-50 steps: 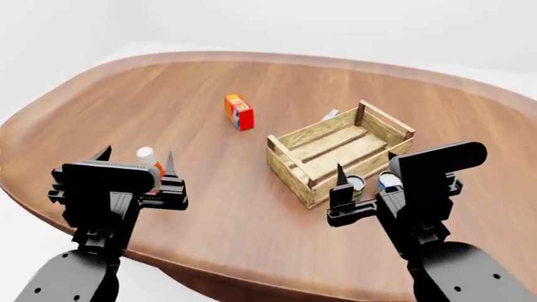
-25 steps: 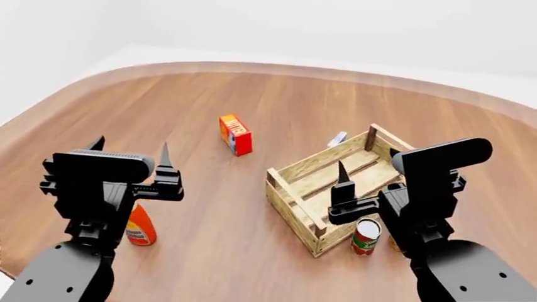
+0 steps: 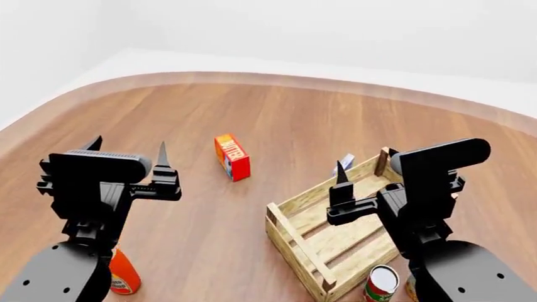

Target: Pick up the ketchup, and put it in the wooden tray.

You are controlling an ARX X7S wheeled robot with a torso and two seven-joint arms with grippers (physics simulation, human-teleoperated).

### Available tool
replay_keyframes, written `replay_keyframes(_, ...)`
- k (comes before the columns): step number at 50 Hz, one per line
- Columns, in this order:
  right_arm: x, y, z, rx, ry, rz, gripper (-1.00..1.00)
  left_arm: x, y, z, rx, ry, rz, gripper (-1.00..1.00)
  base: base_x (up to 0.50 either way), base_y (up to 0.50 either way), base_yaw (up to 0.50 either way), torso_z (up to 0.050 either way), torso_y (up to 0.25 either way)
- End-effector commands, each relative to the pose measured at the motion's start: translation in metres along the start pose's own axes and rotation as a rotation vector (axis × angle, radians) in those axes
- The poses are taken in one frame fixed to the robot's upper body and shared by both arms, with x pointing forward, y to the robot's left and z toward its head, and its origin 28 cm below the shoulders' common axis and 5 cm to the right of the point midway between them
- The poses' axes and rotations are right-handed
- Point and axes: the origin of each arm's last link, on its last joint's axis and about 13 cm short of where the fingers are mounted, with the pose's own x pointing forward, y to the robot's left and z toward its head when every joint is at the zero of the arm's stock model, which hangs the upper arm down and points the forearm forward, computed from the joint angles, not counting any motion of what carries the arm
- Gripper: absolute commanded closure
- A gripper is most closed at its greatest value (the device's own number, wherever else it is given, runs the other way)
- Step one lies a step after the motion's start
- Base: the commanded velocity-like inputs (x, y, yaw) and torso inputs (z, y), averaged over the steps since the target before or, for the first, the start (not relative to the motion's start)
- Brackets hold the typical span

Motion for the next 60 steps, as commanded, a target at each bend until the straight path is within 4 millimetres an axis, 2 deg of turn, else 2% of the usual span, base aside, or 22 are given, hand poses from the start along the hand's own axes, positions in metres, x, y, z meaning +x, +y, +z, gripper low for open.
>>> replay_keyframes(1,-0.001,0.001,0.000,-0.001,-0.007,0.000,-1.00,-0.001,0.001,-0.001,0.003,-0.008,-0.005,-1.00,0.00,0.00,0.00,0.000,0.000)
replay_keyframes(10,-0.002,0.001,0.000,0.011,-0.013,0.001,-1.00,0.001,0.002,-0.009,0.042,-0.027,0.010,-1.00,0.00,0.00,0.00,0.000,0.000)
replay_keyframes(11,-0.002,0.001,0.000,0.012,-0.013,0.000,-1.00,0.002,0.003,-0.011,0.032,0.044,-0.010,-1.00,0.00,0.00,0.00,0.000,0.000)
replay_keyframes(20,-0.005,0.000,-0.001,0.017,-0.013,0.002,-1.00,0.009,0.015,-0.019,0.071,0.028,0.054,-1.00,0.00,0.00,0.00,0.000,0.000)
replay_keyframes(32,-0.004,0.000,0.000,0.022,-0.018,0.002,-1.00,-0.018,0.033,-0.036,0.104,0.104,0.053,-1.00,0.00,0.00,0.00,0.000,0.000)
replay_keyframes(45,-0.003,0.002,0.003,0.019,-0.026,0.010,-1.00,-0.059,0.042,-0.054,0.089,0.199,-0.024,-1.00,0.00,0.00,0.00,0.000,0.000)
replay_keyframes(60,-0.006,0.005,0.003,0.018,-0.021,0.017,-1.00,-0.068,0.049,-0.088,0.081,0.282,0.060,-1.00,0.00,0.00,0.00,0.000,0.000)
